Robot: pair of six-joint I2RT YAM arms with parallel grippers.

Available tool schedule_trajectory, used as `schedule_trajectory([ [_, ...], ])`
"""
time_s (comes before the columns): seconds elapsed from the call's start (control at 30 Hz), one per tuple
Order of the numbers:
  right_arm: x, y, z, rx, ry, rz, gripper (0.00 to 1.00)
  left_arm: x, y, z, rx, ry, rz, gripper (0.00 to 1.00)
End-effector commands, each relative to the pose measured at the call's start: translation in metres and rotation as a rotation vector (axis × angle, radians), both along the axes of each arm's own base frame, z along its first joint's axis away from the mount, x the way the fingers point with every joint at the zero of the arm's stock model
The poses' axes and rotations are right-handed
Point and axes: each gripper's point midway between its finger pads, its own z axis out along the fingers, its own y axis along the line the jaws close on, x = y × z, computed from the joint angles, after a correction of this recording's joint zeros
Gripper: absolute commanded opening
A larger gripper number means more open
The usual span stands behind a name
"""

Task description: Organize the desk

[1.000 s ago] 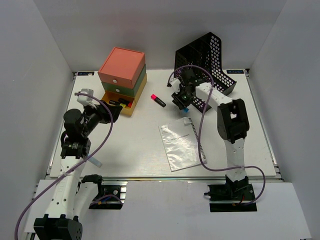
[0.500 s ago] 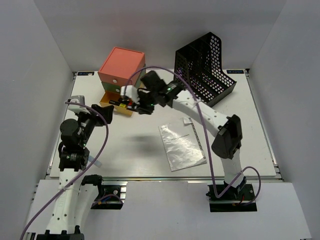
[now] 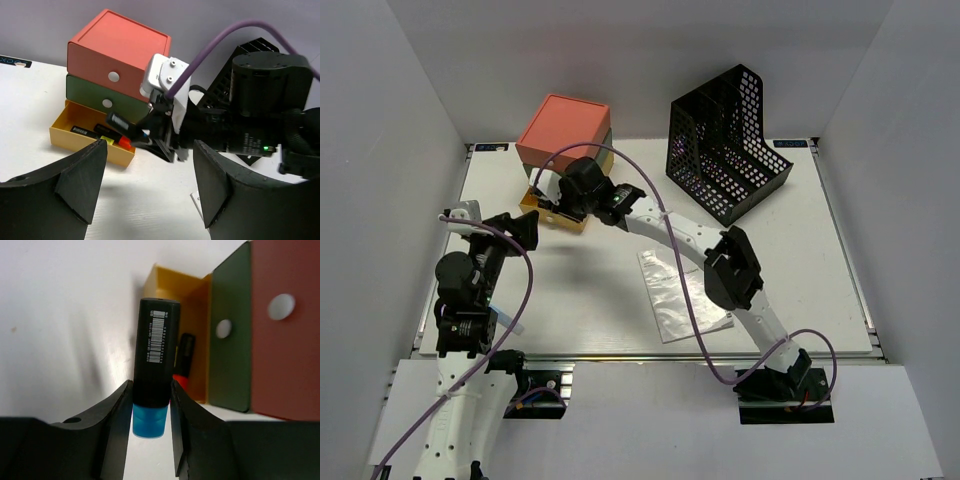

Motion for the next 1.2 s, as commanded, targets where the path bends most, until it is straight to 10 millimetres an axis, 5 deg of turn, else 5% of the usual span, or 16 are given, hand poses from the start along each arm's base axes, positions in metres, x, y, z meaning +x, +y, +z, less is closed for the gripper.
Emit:
schedule_trajectory([
  [0.0,0.033,0.023,0.045,0.204,-0.167,-0.045,0.00,0.001,0.001,0.000,0.010,-0.007,0.006,0.79],
  [0.23,0.060,0.046,0.011,0.227,-0.284,-0.047,0.00,0.002,-0.003,-0.002,0.009,0.001,-0.016,0.79],
  [0.4,0.076,0.040,-0.005,0.207,-0.313,-0.084,0.00,0.001,-0.003,-0.001,0.008,-0.005,-0.018,0.79],
  [0.6,0.081,0.035,-0.013,0.187,-0.308,-0.100,0.45,0.001,-0.005,0.000,0.006,-0.006,-0.030,0.79],
  [0.83,0.077,0.024,0.004,0.185,-0.285,-0.099,0.60,0.002,-0.004,-0.003,0.007,0.000,-0.023,0.79],
  [0.97,0.062,0.010,0.020,0.204,-0.204,-0.115,0.51,0.003,-0.003,-0.005,0.008,0.004,-0.015,0.78],
  [1.0,0.048,0.009,0.051,0.257,-0.184,-0.065,0.39,0.003,-0.002,-0.005,0.009,0.005,-0.012,0.76],
  [1.07,0.029,-0.001,0.062,0.259,-0.082,-0.051,0.27,0.004,-0.003,-0.006,0.010,0.007,-0.018,0.59],
  [1.1,0.021,-0.013,0.087,0.288,-0.062,-0.031,0.18,0.004,-0.006,-0.006,0.011,0.005,-0.031,0.52],
  [1.17,0.014,-0.034,0.093,0.283,0.010,-0.040,0.13,0.005,-0.008,-0.007,0.010,0.007,-0.042,0.33],
])
